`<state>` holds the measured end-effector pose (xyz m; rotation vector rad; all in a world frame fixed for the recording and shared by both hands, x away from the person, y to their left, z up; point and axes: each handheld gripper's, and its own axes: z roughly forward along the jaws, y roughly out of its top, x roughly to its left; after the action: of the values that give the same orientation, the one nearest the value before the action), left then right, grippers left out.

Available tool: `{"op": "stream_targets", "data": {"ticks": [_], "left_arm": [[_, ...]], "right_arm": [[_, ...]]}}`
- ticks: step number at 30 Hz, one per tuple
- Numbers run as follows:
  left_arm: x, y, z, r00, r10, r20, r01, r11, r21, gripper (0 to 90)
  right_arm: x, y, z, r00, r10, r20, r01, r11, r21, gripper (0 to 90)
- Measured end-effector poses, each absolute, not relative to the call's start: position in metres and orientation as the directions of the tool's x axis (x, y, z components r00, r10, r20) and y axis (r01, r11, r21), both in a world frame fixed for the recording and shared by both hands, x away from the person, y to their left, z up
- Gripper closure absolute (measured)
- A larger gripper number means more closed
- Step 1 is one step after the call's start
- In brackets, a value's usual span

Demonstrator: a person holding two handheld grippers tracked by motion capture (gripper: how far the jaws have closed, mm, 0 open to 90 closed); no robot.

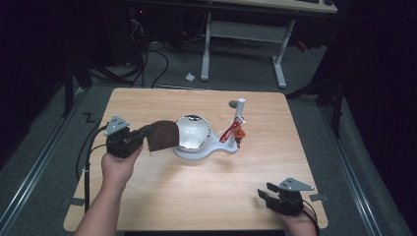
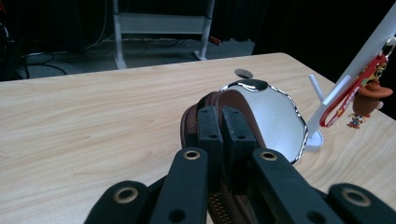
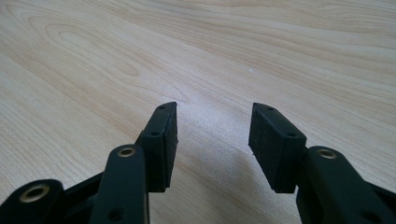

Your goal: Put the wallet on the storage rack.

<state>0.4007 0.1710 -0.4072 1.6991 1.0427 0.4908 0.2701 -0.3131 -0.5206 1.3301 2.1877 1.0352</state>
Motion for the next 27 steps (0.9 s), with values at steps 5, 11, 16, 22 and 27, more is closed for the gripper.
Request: {"op": "stream_targets", "data": {"ticks": [5, 11, 16, 22, 27], "left_arm": [[0.410, 0.162, -0.403, 0.540, 0.827, -0.157, 0.407, -0.094, 0.909, 87.4], [0.418, 0.150, -0.402, 0.543, 0.827, -0.147, 0.415, -0.111, 0.903, 87.4], [0.423, 0.140, -0.400, 0.546, 0.828, -0.130, 0.419, -0.136, 0.898, 87.4], [0.430, 0.128, -0.403, 0.539, 0.835, -0.111, 0.435, -0.163, 0.885, 87.4], [0.434, 0.120, -0.403, 0.536, 0.838, -0.099, 0.444, -0.180, 0.878, 87.3]], "right_arm": [[0.270, -0.314, -0.521, -0.480, 0.875, 0.060, 0.599, 0.278, 0.751, 52.3], [0.271, -0.315, -0.521, -0.479, 0.876, 0.062, 0.599, 0.274, 0.753, 52.3], [0.271, -0.316, -0.521, -0.479, 0.875, 0.067, 0.600, 0.270, 0.753, 52.4], [0.271, -0.316, -0.521, -0.481, 0.874, 0.071, 0.600, 0.269, 0.754, 52.4], [0.271, -0.317, -0.520, -0.479, 0.875, 0.073, 0.600, 0.266, 0.755, 52.4]]}}
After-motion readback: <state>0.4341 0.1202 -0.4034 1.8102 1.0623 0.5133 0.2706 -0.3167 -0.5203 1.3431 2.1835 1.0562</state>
